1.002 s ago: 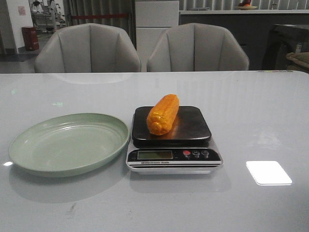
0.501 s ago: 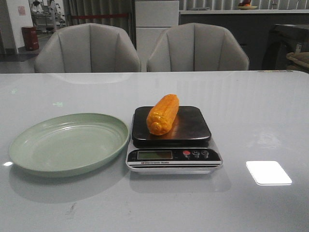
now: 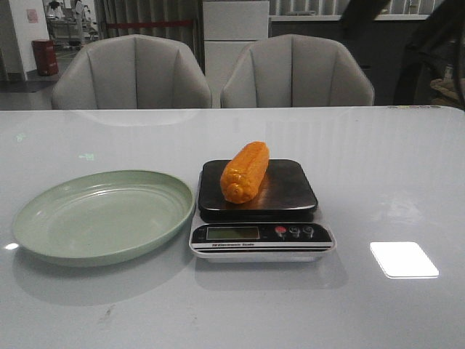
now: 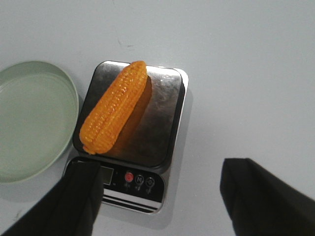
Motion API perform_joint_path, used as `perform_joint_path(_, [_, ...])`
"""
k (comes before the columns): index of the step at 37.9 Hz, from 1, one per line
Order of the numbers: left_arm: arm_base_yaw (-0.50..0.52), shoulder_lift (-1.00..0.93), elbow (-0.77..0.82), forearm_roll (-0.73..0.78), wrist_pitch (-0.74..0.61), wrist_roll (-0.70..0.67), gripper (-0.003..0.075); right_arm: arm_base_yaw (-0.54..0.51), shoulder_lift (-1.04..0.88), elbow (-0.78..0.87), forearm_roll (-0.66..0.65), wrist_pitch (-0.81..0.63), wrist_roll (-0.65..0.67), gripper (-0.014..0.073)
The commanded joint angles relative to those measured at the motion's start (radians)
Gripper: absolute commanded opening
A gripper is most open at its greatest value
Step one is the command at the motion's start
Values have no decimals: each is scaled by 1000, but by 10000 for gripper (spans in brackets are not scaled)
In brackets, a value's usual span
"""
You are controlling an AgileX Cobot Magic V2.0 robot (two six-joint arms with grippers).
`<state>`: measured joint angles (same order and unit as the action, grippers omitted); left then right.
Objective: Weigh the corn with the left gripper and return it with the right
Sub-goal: 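Reach the right gripper down and grasp the corn on the scale, then carry the corn with the right gripper onto the plate and release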
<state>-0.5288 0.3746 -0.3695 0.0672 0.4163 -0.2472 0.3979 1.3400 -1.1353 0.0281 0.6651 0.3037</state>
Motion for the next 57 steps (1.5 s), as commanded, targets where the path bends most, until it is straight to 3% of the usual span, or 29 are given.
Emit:
perform_joint_path(1, [3,5,-29,4,-79,-3,114,29,66,-147,-3,22,52,588])
perform_joint_path(11, [3,5,-29,4,-79,-3,114,177,335,-413,-129,154,292,588])
perform_joint_path(19, [3,5,-29,4,-79,-3,114,191,488,-499,-158,255,454,588])
perform_joint_path(36, [3,5,-29,4,-79,-3,114,197,642,-546,-129,211,491,588])
perform_joint_path(40, [3,5,-29,4,-79,-3,114,197,670,-546,-128,215,491,514])
perform_joint_path(45, [3,5,-29,4,-79,-3,114,197,680,-557,-126,215,492,237])
perform_joint_path(48, [3,5,-29,4,-79,-3,114,198,673,-591,-125,228,491,121])
perform_joint_path(57, [3,5,-29,4,-79,-3,114,292,675,-719,-36,232,449,164])
